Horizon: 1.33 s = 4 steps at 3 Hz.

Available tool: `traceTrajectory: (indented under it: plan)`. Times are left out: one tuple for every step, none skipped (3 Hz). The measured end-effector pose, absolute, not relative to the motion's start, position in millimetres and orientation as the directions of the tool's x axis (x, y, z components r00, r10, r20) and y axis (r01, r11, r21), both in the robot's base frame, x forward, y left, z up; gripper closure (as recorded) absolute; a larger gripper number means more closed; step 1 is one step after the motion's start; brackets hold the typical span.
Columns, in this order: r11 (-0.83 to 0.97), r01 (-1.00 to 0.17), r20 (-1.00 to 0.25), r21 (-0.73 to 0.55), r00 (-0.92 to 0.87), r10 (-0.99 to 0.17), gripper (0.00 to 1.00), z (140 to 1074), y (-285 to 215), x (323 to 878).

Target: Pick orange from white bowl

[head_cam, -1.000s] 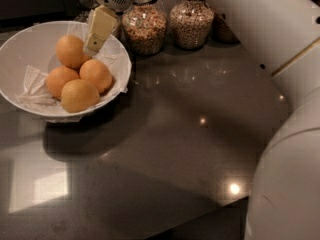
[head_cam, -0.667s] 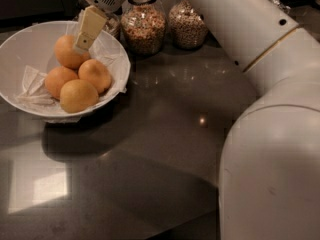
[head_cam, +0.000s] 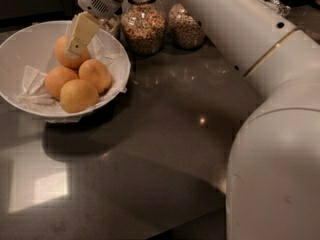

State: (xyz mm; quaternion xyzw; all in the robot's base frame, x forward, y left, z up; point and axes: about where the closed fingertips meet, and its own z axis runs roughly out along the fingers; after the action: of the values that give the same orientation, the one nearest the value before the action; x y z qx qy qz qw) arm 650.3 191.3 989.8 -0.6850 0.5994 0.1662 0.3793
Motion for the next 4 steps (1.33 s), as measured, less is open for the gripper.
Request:
traceTrajectory:
  plan:
    - [0.070, -0.961, -0.718, -0.267, 0.150, -0.679, 0.00, 970.1, 220.4, 646.0]
    - [0.111, -0.970, -0.732, -0.217, 0.086, -0.676, 0.00, 955.0, 241.0, 643.2]
    - [0.158, -0.968, -0.721, -0.196, 0.033, -0.692, 0.05, 947.3, 240.7, 641.3]
    - [0.216, -0.956, -0.700, -0.199, -0.015, -0.714, 0.11, 947.0, 223.8, 639.3]
